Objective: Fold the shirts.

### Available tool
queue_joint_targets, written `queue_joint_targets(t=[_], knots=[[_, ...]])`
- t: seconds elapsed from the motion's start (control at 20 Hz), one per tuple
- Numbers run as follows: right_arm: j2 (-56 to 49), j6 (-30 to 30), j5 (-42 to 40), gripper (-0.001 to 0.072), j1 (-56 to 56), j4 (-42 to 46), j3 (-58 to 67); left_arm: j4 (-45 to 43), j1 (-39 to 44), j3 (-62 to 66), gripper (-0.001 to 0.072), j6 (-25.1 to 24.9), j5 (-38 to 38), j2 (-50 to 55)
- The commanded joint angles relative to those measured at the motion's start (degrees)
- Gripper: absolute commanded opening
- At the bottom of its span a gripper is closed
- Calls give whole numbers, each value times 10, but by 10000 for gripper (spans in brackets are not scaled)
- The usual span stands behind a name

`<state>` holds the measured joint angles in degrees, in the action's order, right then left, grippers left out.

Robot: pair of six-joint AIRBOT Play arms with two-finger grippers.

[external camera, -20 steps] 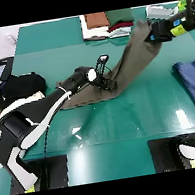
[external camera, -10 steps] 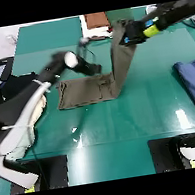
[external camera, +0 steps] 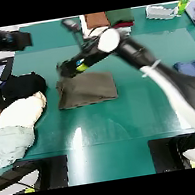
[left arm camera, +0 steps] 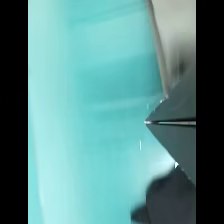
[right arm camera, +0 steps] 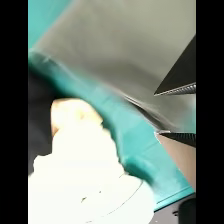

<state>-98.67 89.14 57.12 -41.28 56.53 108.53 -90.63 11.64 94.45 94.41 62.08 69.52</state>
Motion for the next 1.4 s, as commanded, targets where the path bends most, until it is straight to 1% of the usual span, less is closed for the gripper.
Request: queue_joint_targets(t=[0.0,0.1,0.2,0.4,0.45,0.5,0.55,0.6,0.75,0.95,1.1,1.2,1.25,1.3,1.35], knots=[[-82,-26,-17,278,-31,-3,78,-19,-22,0,24,-16,33,-47],[-57,-20,20,278,-3,33,61,-18,-22,0,23,-19,56,-49],[-8,-13,57,278,41,77,4,-17,-17,0,23,-19,78,-48],[76,60,138,277,148,197,-132,-18,33,-2,23,-19,64,-47],[88,69,149,327,172,201,-161,-18,48,-2,23,-19,56,-47],[96,70,157,510,197,194,-189,-17,62,-2,23,-19,46,-47],[100,82,165,591,214,196,-213,-17,74,-2,23,-19,38,-46],[100,97,166,596,224,195,-231,-17,84,-2,23,-19,33,-46],[91,140,138,594,230,193,-274,-18,101,-3,24,-20,36,-39],[24,142,131,593,219,96,-257,-16,100,-31,24,-19,38,-37],[-29,144,128,589,200,91,-223,-17,100,-54,24,-20,51,-37],[-61,150,127,572,185,91,-197,-16,100,-60,24,-20,58,-35],[-74,150,124,531,177,92,-184,-16,100,-60,24,-19,59,-35],[-80,149,114,430,170,92,-175,-16,100,-60,24,-19,59,-35],[-80,148,97,307,164,96,-169,-16,100,-60,24,-19,59,-35]])
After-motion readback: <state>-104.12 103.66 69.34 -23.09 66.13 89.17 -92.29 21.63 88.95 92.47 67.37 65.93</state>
